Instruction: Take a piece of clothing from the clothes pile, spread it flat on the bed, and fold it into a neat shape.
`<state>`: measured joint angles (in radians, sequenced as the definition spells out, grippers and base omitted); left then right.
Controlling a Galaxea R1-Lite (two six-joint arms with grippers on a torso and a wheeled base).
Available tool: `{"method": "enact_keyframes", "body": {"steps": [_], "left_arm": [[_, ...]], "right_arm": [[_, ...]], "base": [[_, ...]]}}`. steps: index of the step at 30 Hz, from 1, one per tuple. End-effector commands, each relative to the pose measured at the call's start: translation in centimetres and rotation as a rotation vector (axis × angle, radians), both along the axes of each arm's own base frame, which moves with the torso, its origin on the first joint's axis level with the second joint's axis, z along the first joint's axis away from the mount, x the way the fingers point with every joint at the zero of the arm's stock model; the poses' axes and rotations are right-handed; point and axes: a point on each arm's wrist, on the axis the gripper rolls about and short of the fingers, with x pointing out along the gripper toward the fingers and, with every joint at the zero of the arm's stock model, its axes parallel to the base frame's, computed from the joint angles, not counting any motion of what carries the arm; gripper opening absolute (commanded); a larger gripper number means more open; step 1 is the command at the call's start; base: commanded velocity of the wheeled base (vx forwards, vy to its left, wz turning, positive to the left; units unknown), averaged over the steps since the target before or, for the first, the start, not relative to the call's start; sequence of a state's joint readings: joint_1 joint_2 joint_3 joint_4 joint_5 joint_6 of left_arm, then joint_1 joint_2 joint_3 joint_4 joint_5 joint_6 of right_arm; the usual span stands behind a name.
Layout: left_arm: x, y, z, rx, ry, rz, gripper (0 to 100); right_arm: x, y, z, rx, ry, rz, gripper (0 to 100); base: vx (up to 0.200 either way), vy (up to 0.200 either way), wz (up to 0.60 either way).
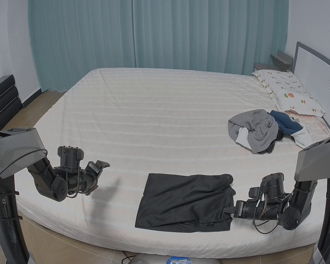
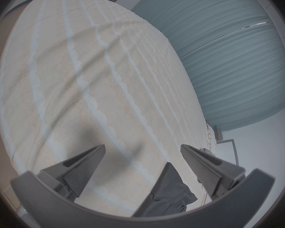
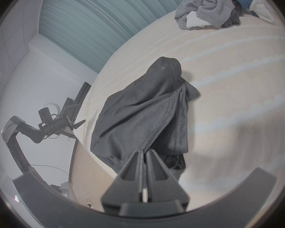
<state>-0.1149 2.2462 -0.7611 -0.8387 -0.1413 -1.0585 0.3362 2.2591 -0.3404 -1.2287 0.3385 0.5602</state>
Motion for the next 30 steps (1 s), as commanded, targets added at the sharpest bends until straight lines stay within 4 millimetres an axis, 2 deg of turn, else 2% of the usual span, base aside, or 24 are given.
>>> {"method": "enact_keyframes", "body": {"steps": [1,4,13,22,23,27,30], "left_arm": [[0.0,0.0,0.0,-0.002,0.000,0.002,100],[0.0,0.0,0.0,-0.002,0.000,0.002,100],[0.0,0.0,0.0,-0.002,0.000,0.002,100],[0.0,0.0,0.0,-0.002,0.002,0.002,100],[0.0,0.0,0.0,-0.002,0.002,0.002,100],[0.0,0.0,0.0,-0.002,0.002,0.002,100],[0.0,0.0,0.0,-0.002,0.002,0.002,100]], "right_arm": [[-1.3,-0.6,1.1,0.000,0.000,-0.004,0],[-1.9,-0.9,1.1,-0.010,0.011,-0.002,0],[-4.6,-3.4,0.0,-0.095,0.074,0.051,0],[-5.4,-3.8,-0.4,-0.121,0.088,0.084,0],[-5.4,-3.8,-0.4,-0.127,0.086,0.090,100],[-5.5,-3.8,-1.0,-0.145,0.093,0.108,100],[-4.5,-3.9,-0.3,-0.124,0.029,0.086,100]], "base": [[0.000,0.000,0.00],[0.000,0.000,0.00],[0.000,0.000,0.00],[0.000,0.000,0.00],[0.000,0.000,0.00],[0.000,0.000,0.00],[0.000,0.000,0.00]]}}
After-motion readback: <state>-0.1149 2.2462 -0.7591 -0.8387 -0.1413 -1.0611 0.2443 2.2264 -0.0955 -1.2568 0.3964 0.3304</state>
